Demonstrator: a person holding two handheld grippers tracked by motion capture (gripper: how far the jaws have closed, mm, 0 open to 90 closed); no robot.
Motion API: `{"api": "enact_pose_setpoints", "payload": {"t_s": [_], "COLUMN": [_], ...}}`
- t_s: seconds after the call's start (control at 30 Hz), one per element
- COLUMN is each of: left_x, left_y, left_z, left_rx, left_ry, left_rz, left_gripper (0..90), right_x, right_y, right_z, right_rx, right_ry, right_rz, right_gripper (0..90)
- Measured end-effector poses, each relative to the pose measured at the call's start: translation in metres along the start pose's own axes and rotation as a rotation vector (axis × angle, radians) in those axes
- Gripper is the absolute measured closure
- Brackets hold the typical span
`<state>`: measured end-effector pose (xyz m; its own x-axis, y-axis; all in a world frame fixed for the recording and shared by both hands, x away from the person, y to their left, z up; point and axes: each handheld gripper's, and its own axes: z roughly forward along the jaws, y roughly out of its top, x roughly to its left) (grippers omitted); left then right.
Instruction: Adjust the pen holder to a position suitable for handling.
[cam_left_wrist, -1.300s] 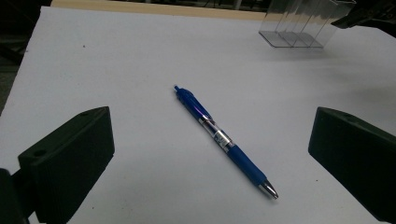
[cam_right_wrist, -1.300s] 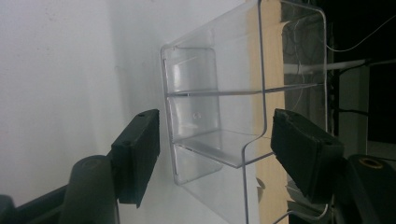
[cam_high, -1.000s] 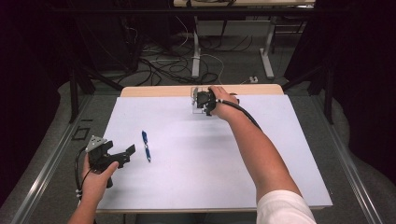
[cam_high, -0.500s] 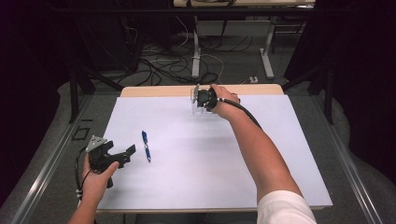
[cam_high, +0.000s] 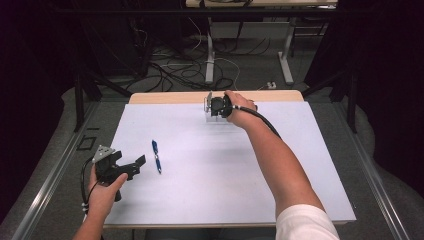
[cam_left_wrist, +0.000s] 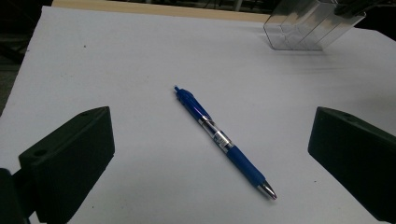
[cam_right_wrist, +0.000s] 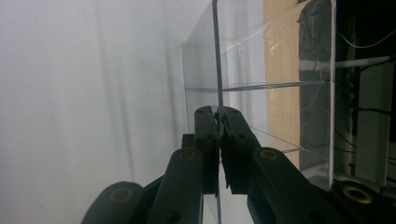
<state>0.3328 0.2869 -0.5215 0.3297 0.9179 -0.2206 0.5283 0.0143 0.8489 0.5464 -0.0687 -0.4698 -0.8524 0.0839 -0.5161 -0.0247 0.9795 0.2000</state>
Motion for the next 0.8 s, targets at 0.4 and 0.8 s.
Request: {"api": "enact_pose_setpoints", "payload": {"t_s": [0.4, 0.8], "left_x": [0.0, 0.0], "left_y": [0.0, 0.0], "left_z": [0.0, -0.002], "left_rx": [-0.004, -0.003], "left_ry": [0.003, 0.007], "left_rz": [-0.005, 0.001], "left_gripper": [0.3, 0.3], "right_x": [0.008, 0.023], "right_y": [0.006, 0.014], "right_z": [-0.002, -0.036], "right_rx": [-0.009, -0.042], "right_ry": [-0.029, -0.029], "right_rz": [-0.031, -0.045], "right_gripper": [87.9, 87.6]}}
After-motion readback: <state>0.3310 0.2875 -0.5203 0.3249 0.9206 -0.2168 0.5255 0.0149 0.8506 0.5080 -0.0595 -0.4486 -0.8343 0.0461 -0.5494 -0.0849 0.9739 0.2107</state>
